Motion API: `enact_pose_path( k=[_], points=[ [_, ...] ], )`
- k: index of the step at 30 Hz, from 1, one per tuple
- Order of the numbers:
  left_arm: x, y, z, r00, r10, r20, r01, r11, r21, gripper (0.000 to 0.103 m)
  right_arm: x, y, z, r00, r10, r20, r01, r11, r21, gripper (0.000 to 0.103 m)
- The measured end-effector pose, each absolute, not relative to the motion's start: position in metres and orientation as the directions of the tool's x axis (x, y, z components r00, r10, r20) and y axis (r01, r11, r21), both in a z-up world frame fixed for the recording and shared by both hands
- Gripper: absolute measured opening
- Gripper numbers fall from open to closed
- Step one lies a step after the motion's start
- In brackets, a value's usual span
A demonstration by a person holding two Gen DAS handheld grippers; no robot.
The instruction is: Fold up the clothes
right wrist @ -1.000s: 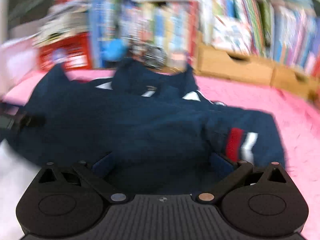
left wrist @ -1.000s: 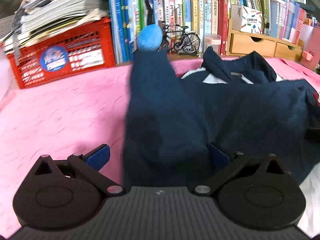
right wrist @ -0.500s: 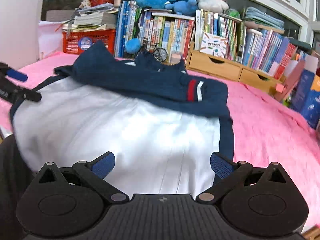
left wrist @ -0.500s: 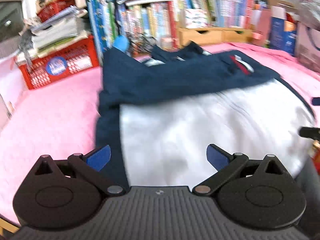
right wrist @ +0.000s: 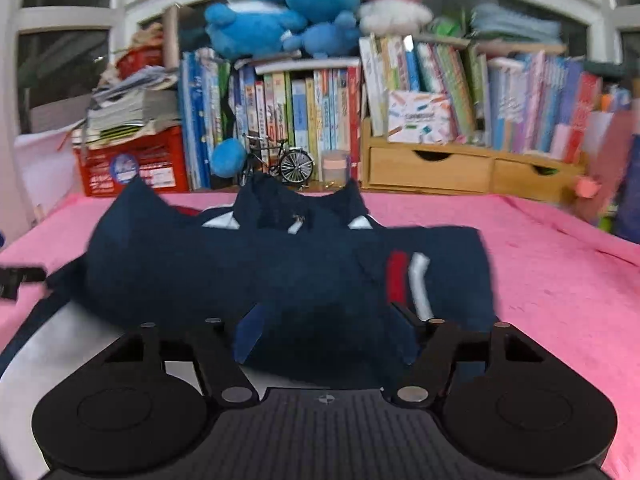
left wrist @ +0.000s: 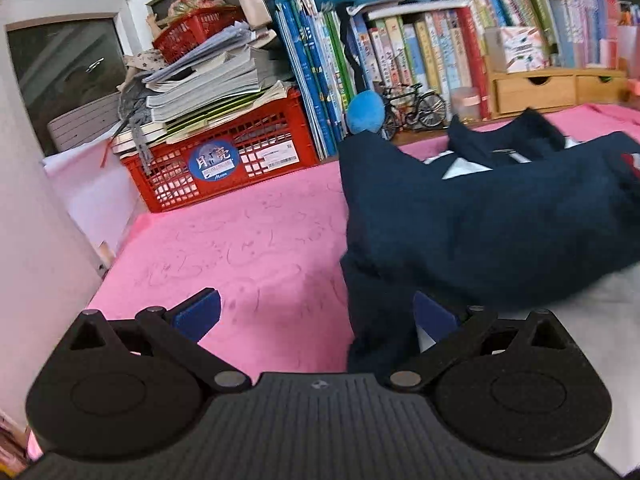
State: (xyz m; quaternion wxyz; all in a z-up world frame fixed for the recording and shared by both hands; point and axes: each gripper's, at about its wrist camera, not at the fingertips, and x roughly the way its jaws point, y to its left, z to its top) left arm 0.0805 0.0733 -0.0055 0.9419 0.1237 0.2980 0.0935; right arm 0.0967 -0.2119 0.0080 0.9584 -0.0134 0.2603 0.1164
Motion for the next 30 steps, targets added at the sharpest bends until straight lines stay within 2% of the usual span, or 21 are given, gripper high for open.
enact_pose_path(
  k=[3, 6, 7, 8, 10, 12, 13, 16, 18, 20, 23, 24, 25, 27, 30],
  points=[
    [0.102, 0.077, -0.026, 0.777, 0.308, -0.550, -0.125, 0.930, 0.344, 0.103, 0.153, -0.196, -0.004, 0.831, 0.167, -0.531, -0.215, 0.976, -0.029, 0.065],
    [0.107, 0.088, -0.049, 0.779, 0.297, -0.552, -0.115, 0.933, 0.340, 0.103, 0.203, -0.208, -0.025, 0.803, -0.012, -0.596, -0.116, 0.977, -0.176, 0.066],
    [0.103, 0.093, -0.052, 0.798, 0.264, -0.542, -0.107, 0.947, 0.304, 0.103, 0.215, -0.222, -0.028, 0.805, -0.084, -0.587, -0.050, 0.977, -0.208, 0.084],
    [0.100, 0.099, -0.054, 0.806, 0.230, -0.545, -0.096, 0.960, 0.263, 0.103, 0.222, -0.235, -0.026, 0.793, -0.114, -0.598, -0.006, 0.981, -0.196, 0.092],
    [0.098, 0.107, -0.053, 0.807, 0.179, -0.563, -0.080, 0.977, 0.195, 0.103, 0.227, -0.247, -0.014, 0.767, -0.132, -0.628, 0.039, 0.986, -0.160, 0.090],
    [0.100, 0.112, -0.053, 0.800, 0.160, -0.578, -0.082, 0.984, 0.158, 0.103, 0.217, -0.228, 0.007, 0.789, -0.171, -0.590, 0.060, 0.977, -0.203, 0.081],
    [0.101, 0.115, -0.052, 0.798, 0.149, -0.584, -0.082, 0.987, 0.140, 0.103, 0.208, -0.209, 0.020, 0.818, -0.133, -0.559, 0.014, 0.977, -0.212, 0.075],
    [0.103, 0.123, -0.050, 0.790, 0.110, -0.603, -0.080, 0.994, 0.076, 0.103, 0.183, -0.146, 0.051, 0.847, 0.190, -0.497, -0.269, 0.959, -0.092, 0.072],
    [0.103, 0.126, -0.049, 0.786, 0.093, -0.611, -0.079, 0.996, 0.050, 0.103, 0.181, -0.096, 0.052, 0.730, 0.433, -0.529, -0.487, 0.872, 0.042, 0.060],
    [0.103, 0.127, -0.049, 0.784, 0.084, -0.615, -0.079, 0.996, 0.035, 0.103, 0.190, -0.043, 0.040, 0.607, 0.556, -0.568, -0.624, 0.776, 0.093, 0.046],
    [0.102, 0.128, -0.048, 0.783, 0.079, -0.617, -0.081, 0.996, 0.024, 0.103, 0.224, 0.019, 0.005, 0.542, 0.526, -0.655, -0.659, 0.750, 0.058, 0.031],
    [0.102, 0.129, -0.048, 0.782, 0.078, -0.618, -0.085, 0.996, 0.019, 0.103, 0.239, 0.035, -0.007, 0.539, 0.493, -0.683, -0.646, 0.762, 0.041, 0.029],
    [0.102, 0.130, -0.048, 0.781, 0.078, -0.619, -0.090, 0.996, 0.012, 0.103, 0.257, 0.043, -0.017, 0.553, 0.452, -0.700, -0.615, 0.789, 0.024, 0.028],
    [0.102, 0.133, -0.048, 0.780, 0.071, -0.622, -0.094, 0.996, -0.005, 0.103, 0.290, 0.053, -0.026, 0.622, 0.401, -0.673, -0.552, 0.834, -0.013, 0.025],
    [0.103, 0.136, -0.049, 0.777, 0.058, -0.626, -0.094, 0.995, -0.025, 0.103, 0.332, 0.049, -0.028, 0.658, 0.330, -0.676, -0.429, 0.903, 0.023, 0.026]
  ],
)
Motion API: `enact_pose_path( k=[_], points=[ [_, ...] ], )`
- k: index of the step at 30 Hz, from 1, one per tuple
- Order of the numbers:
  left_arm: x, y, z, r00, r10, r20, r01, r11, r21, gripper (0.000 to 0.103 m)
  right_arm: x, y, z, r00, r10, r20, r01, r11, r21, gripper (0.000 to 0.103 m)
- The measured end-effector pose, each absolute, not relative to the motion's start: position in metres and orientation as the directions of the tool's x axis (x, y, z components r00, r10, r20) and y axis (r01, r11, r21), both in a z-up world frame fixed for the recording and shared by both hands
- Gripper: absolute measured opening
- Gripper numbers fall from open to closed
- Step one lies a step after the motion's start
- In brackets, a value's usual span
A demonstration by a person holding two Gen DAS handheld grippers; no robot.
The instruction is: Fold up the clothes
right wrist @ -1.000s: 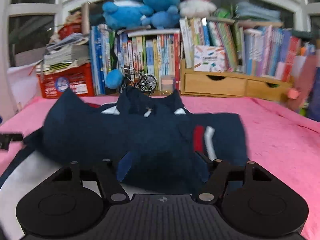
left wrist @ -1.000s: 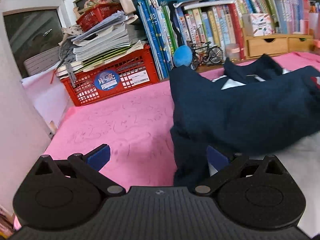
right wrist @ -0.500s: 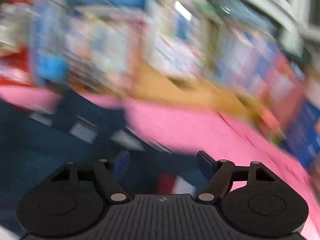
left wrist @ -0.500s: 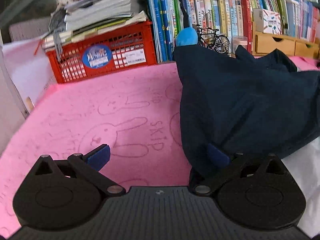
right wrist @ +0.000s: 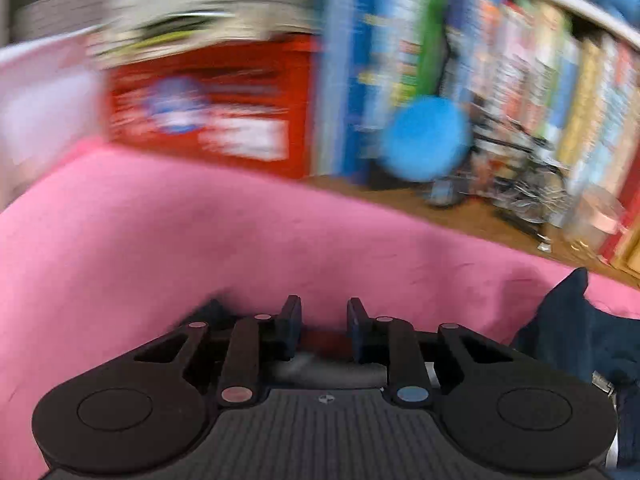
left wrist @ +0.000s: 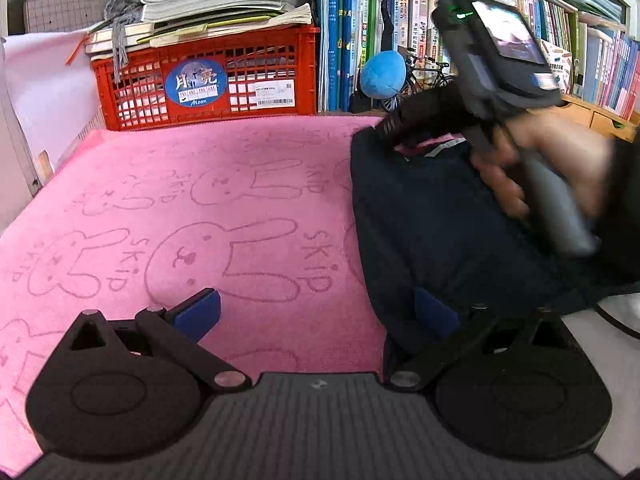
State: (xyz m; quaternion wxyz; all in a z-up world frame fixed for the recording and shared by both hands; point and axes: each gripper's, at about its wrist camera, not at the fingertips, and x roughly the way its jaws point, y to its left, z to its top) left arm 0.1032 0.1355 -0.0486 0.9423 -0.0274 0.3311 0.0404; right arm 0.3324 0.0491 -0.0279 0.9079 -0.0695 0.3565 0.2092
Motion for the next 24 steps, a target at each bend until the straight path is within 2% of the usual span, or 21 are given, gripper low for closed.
enact_pose_path(
  k=[3, 5, 8, 10, 13, 16, 17, 19, 21, 22, 23, 24],
  points=[
    [0.104, 0.136, -0.048, 0.776, 0.054, -0.628, -0.097, 0.995, -0.035, 0.103, 0.332, 0.027, -0.020, 0.644, 0.362, -0.674, -0.393, 0.912, 0.116, 0.029],
    [0.104, 0.136, -0.047, 0.776, 0.053, -0.628, -0.099, 0.994, -0.038, 0.103, 0.311, 0.005, -0.011, 0.645, 0.407, -0.647, -0.406, 0.899, 0.161, 0.044],
    [0.104, 0.136, -0.047, 0.776, 0.053, -0.629, -0.102, 0.994, -0.041, 0.103, 0.260, -0.037, 0.005, 0.665, 0.436, -0.606, -0.460, 0.879, 0.127, 0.057],
    [0.105, 0.136, -0.046, 0.775, 0.055, -0.629, -0.105, 0.994, -0.042, 0.103, 0.224, -0.070, 0.011, 0.675, 0.446, -0.588, -0.482, 0.870, 0.106, 0.061],
    [0.105, 0.135, -0.045, 0.775, 0.058, -0.629, -0.110, 0.993, -0.043, 0.103, 0.182, -0.138, 0.000, 0.682, 0.406, -0.609, -0.424, 0.897, 0.123, 0.061],
    [0.105, 0.134, -0.045, 0.777, 0.058, -0.626, -0.106, 0.994, -0.041, 0.103, 0.162, -0.211, -0.015, 0.737, 0.302, -0.604, -0.239, 0.953, 0.184, 0.061],
    [0.105, 0.133, -0.045, 0.778, 0.048, -0.626, -0.095, 0.995, -0.042, 0.103, 0.158, -0.236, -0.021, 0.745, 0.306, -0.593, -0.193, 0.950, 0.247, 0.050],
    [0.105, 0.131, -0.044, 0.778, 0.041, -0.626, -0.082, 0.996, -0.036, 0.103, 0.155, -0.269, -0.032, 0.741, 0.359, -0.568, -0.168, 0.917, 0.361, 0.044],
    [0.103, 0.132, -0.040, 0.771, 0.065, -0.633, -0.103, 0.994, -0.024, 0.103, 0.147, -0.268, -0.026, 0.744, 0.346, -0.571, -0.145, 0.919, 0.367, 0.044],
    [0.102, 0.133, -0.039, 0.768, 0.076, -0.636, -0.114, 0.993, -0.018, 0.103, 0.139, -0.263, -0.018, 0.750, 0.333, -0.571, -0.144, 0.926, 0.350, 0.053],
    [0.097, 0.134, -0.034, 0.765, 0.097, -0.637, -0.135, 0.991, -0.011, 0.103, 0.125, -0.256, -0.007, 0.772, 0.325, -0.546, -0.170, 0.934, 0.315, 0.067],
    [0.089, 0.135, -0.027, 0.763, 0.128, -0.634, -0.168, 0.986, -0.003, 0.103, 0.105, -0.250, 0.005, 0.799, 0.323, -0.507, -0.206, 0.940, 0.274, 0.075]
  ],
)
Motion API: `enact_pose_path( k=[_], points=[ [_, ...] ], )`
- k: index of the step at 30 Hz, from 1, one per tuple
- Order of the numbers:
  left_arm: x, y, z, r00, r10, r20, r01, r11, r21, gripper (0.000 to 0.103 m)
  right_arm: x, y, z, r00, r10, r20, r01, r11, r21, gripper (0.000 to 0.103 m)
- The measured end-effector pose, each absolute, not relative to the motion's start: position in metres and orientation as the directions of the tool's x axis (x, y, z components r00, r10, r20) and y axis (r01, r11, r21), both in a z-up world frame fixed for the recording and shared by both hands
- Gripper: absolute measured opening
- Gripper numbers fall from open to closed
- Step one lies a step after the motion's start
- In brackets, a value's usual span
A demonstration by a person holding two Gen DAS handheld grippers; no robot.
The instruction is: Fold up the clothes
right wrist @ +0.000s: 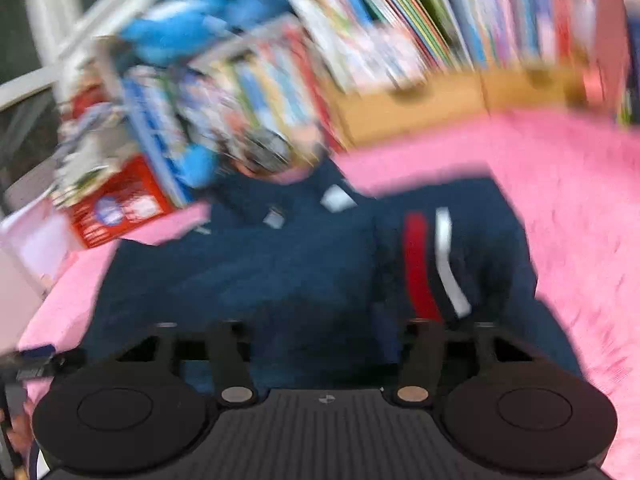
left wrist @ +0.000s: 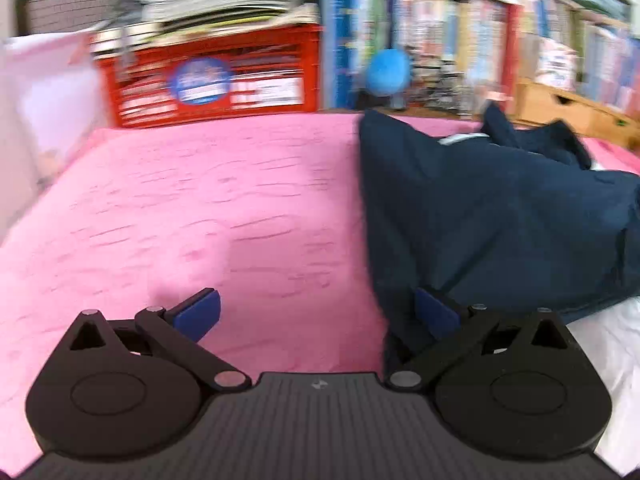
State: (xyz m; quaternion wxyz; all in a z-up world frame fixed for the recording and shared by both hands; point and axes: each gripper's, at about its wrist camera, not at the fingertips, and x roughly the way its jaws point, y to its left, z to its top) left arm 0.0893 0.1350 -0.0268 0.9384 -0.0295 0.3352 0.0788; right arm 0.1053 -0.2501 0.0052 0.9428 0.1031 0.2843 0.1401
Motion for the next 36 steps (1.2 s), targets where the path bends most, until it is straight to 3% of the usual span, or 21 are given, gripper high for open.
enact_pose_path(
  k=[1, 2, 7, 11, 17, 25, 36],
  points=[
    [0.078, 0.135, -0.018, 0.769, 0.151, -0.622, -0.191, 0.982, 0.001, 0.103, 0.086, -0.246, 0.016, 0.825, 0.318, -0.467, -0.233, 0.945, 0.231, 0.090],
    [0.064, 0.132, -0.008, 0.785, 0.151, -0.601, -0.192, 0.981, -0.004, 0.103, 0.065, -0.245, 0.023, 0.851, 0.304, -0.429, -0.244, 0.951, 0.190, 0.095],
    [-0.011, 0.110, 0.021, 0.844, 0.044, -0.535, -0.080, 0.996, -0.044, 0.103, -0.036, -0.267, 0.033, 0.892, 0.303, -0.336, -0.282, 0.953, 0.109, 0.103],
    [-0.068, 0.078, 0.009, 0.827, -0.089, -0.556, 0.052, 0.995, -0.082, 0.103, -0.099, -0.277, 0.016, 0.877, 0.281, -0.390, -0.295, 0.955, 0.026, 0.103],
    [-0.117, 0.028, -0.026, 0.728, -0.172, -0.663, 0.126, 0.985, -0.116, 0.103, -0.155, -0.266, -0.035, 0.790, 0.238, -0.564, -0.324, 0.944, -0.055, 0.103],
    [-0.139, -0.009, -0.059, 0.632, -0.115, -0.766, 0.138, 0.990, -0.034, 0.103, -0.180, -0.255, -0.054, 0.756, 0.272, -0.596, -0.325, 0.945, 0.019, 0.103],
    [-0.136, -0.006, -0.074, 0.590, -0.112, -0.799, 0.123, 0.991, -0.048, 0.103, -0.173, -0.241, -0.067, 0.719, 0.267, -0.642, -0.346, 0.938, 0.003, 0.103]
  ],
)
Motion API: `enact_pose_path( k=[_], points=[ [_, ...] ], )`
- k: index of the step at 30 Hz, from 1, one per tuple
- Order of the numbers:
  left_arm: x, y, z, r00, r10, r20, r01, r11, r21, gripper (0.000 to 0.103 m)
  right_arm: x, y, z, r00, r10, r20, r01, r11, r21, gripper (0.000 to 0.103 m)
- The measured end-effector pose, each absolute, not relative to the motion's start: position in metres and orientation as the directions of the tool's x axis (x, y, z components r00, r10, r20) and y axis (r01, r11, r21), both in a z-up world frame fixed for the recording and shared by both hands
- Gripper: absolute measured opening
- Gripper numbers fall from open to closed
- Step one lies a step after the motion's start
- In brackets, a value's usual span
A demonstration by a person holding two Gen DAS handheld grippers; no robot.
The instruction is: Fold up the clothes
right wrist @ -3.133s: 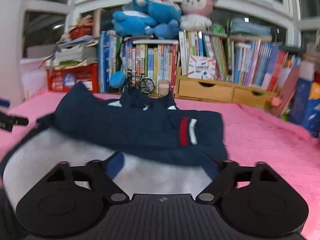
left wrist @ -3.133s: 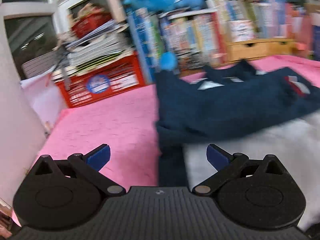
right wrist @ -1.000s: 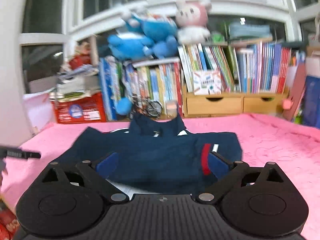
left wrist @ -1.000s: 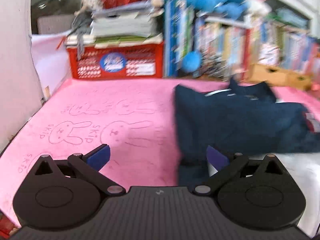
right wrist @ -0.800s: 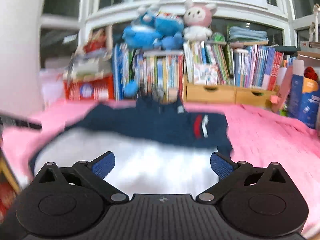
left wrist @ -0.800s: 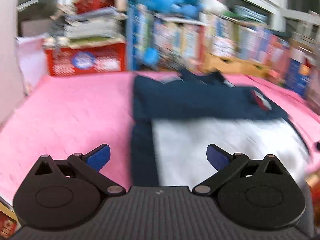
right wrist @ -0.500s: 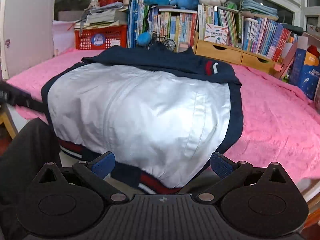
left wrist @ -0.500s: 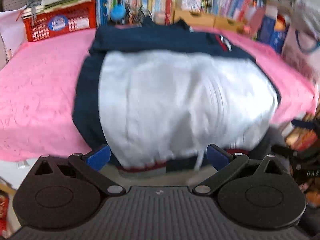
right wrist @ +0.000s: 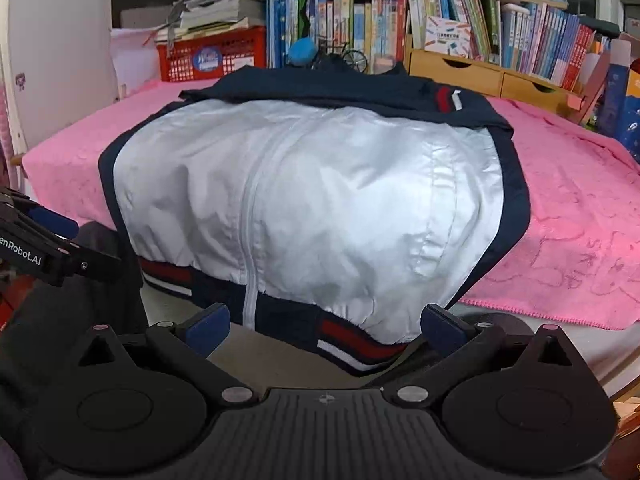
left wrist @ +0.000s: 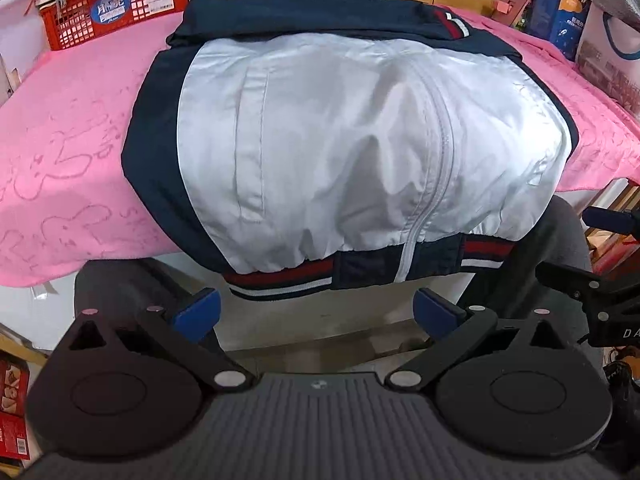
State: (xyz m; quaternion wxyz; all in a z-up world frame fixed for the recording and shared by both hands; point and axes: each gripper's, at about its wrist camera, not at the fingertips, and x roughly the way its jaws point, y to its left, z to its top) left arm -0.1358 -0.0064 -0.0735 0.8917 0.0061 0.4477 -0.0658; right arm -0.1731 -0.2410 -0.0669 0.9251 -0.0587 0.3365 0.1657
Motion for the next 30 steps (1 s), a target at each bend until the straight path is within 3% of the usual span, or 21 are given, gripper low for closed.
enact_pose_path(
  k=[15, 20, 23, 30],
  points=[
    [-0.133, -0.005, -0.078, 0.576, -0.112, -0.810, 0.116, 0.992, -0.055, 0.103, -0.171, -0.245, -0.075, 0.705, 0.254, -0.662, -0.331, 0.944, 0.009, 0.103],
    [-0.116, 0.010, -0.094, 0.629, -0.178, -0.757, 0.197, 0.978, -0.066, 0.103, -0.159, -0.251, -0.089, 0.705, 0.272, -0.655, -0.368, 0.930, -0.010, 0.103],
    [-0.094, 0.029, -0.112, 0.603, -0.200, -0.772, 0.211, 0.974, -0.088, 0.103, -0.139, -0.260, -0.101, 0.706, 0.240, -0.667, -0.354, 0.934, -0.039, 0.103],
    [-0.059, 0.059, -0.141, 0.547, -0.310, -0.777, 0.271, 0.944, -0.185, 0.103, -0.086, -0.293, -0.128, 0.639, 0.313, -0.703, -0.342, 0.934, 0.105, 0.103]
  ],
)
